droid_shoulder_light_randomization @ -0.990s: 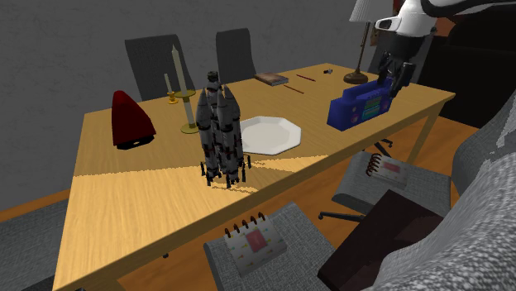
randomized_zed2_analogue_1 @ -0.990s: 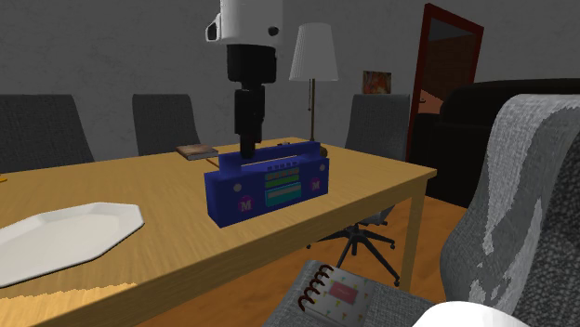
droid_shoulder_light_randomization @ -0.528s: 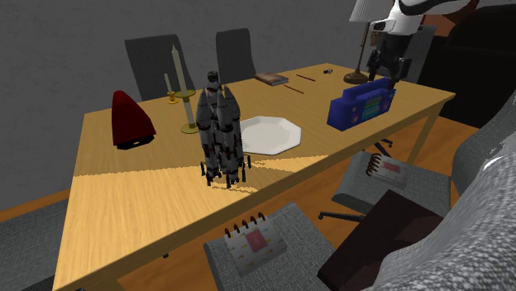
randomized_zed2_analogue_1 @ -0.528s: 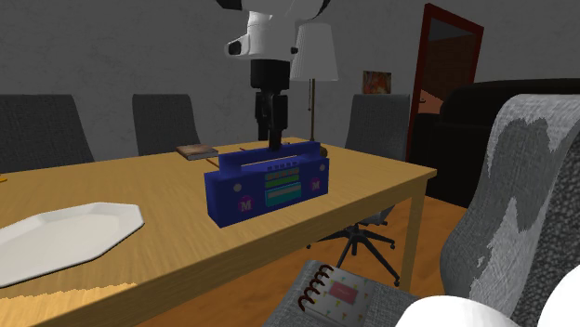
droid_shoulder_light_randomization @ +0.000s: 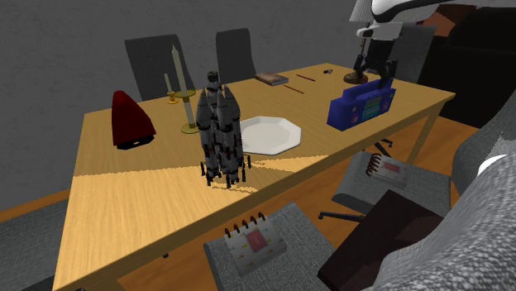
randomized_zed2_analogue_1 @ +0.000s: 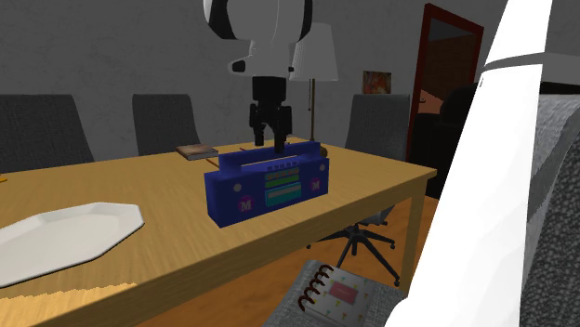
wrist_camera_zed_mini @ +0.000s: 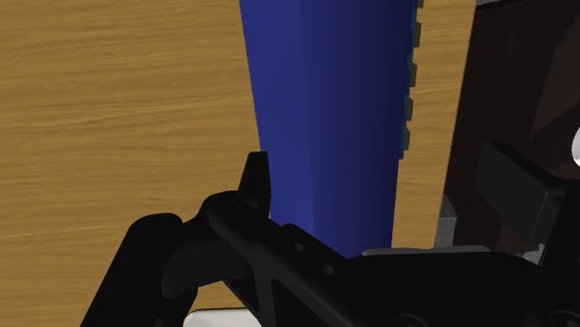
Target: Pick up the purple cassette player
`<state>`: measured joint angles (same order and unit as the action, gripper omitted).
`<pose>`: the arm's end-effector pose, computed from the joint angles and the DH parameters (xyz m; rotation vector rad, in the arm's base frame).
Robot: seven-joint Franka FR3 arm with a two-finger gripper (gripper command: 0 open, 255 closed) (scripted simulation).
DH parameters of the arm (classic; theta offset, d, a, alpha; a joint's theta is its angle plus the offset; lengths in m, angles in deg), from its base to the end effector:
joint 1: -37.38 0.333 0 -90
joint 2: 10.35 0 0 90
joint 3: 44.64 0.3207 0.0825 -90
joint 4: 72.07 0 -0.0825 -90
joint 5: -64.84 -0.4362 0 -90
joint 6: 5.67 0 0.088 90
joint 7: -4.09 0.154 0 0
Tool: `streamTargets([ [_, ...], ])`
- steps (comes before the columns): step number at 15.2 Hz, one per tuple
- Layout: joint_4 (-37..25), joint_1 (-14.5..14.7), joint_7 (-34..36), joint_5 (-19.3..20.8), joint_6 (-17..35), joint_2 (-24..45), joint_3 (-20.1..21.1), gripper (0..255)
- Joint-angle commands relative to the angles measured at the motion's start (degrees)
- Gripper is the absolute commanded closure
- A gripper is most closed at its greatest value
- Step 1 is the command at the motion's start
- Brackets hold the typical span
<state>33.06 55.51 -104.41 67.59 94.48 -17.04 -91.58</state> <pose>0.5056 -0.3000 0.5049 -2.3840 -2.0145 -0.0514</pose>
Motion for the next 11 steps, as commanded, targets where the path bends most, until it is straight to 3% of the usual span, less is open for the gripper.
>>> streamTargets([
  [1,1.31,-0.06,-0.55,-0.09,1.43,0.16,-0.20,0],
  [6,3.97,-0.14,-0.66,-0.13,4.17,0.27,-0.34,0],
  [7,3.92,-0.12,-0.66,-0.17,4.15,0.32,-0.34,255],
  [11,3.89,-0.12,-0.66,-0.19,4.14,0.35,-0.34,255],
])
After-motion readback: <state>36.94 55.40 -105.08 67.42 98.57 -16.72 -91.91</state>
